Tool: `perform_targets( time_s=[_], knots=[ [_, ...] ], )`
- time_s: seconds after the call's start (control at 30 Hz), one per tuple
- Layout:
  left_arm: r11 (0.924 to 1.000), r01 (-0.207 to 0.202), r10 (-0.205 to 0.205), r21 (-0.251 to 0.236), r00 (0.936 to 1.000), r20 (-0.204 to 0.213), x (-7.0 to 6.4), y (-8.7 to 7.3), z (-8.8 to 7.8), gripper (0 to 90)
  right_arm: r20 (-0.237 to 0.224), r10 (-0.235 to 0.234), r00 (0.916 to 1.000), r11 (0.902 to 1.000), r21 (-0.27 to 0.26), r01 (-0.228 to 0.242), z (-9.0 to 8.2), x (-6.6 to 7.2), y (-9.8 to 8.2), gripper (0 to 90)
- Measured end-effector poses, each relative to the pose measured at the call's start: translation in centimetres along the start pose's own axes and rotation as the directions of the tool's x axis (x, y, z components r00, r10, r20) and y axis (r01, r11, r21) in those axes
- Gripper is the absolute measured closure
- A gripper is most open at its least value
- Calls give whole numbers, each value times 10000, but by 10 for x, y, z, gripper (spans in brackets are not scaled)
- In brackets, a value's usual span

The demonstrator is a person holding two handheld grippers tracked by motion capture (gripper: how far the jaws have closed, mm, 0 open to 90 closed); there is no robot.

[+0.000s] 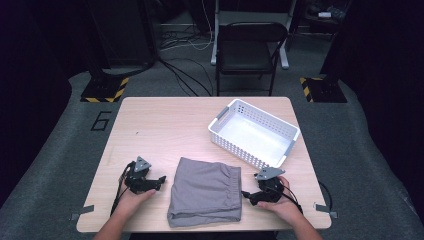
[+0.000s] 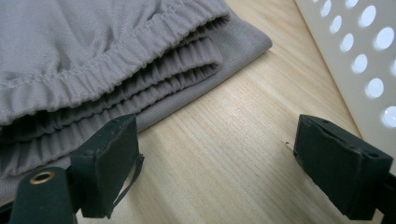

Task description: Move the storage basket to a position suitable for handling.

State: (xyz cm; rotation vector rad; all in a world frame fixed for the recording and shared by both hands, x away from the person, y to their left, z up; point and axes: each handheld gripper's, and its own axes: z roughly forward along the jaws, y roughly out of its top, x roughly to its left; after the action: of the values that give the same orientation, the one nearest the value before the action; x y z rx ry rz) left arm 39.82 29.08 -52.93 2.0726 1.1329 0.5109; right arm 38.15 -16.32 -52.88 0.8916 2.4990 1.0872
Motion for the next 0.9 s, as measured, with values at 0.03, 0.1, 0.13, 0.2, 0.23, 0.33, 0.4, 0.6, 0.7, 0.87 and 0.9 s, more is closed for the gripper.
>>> perform_targets(
  time_s=[0.03, 0.1, 0.13, 0.2, 0.23, 0.33, 0.4, 0.6, 0.7, 0.87, 0.9],
  knots=[
    [10000, -6, 6, 6, 10000, -9, 0, 0, 0, 158, -8, 13, 10000, 10000, -14, -13, 0, 0, 0, 133],
    [10000, 3, -3, 1, 10000, -13, 0, 0, 0, 158, 12, 44, 10000, 10000, -8, -44, 0, 0, 0, 133],
    [10000, -12, 12, 10, 10000, -23, 0, 0, 0, 158, -3, 9, 10000, 10000, -5, -9, 0, 0, 0, 133],
    [10000, 3, -3, 36, 10000, -5, 0, 0, 0, 157, 23, 65, 10000, 10000, -10, -65, 0, 1, 0, 133],
    [10000, -8, 8, 33, 10000, -7, 0, 0, 0, 157, 24, 61, 10000, 10000, -13, -61, 0, 1, 0, 132],
    [10000, -79, 79, 59, 10000, 29, 0, 0, 0, 156, 22, 69, 10000, 10000, -18, -69, 0, 1, 0, 131],
    [10000, -73, 73, 57, 10000, 36, 0, 0, 0, 157, -35, 63, 10000, 10000, 0, -63, 0, 1, 0, 128],
    [10000, -70, 70, 63, 10000, 28, 0, 0, 0, 159, 17, 70, 10000, 10000, -11, -70, 0, 1, 0, 129],
    [10000, -85, 85, 52, 10000, 27, 0, 0, 0, 160, 44, 101, 9999, 9999, -14, -101, 0, 1, 0, 133],
    [9999, 124, -124, -20, 9999, -54, -1, 0, 0, 159, 256, 358, 9990, 9989, 310, -366, -3, 1, 5, 241],
    [9999, 124, -124, -20, 9999, -54, -1, 0, 0, 159, 256, 358, 9990, 9989, 310, -366, -3, 1, 5, 241]
  ],
)
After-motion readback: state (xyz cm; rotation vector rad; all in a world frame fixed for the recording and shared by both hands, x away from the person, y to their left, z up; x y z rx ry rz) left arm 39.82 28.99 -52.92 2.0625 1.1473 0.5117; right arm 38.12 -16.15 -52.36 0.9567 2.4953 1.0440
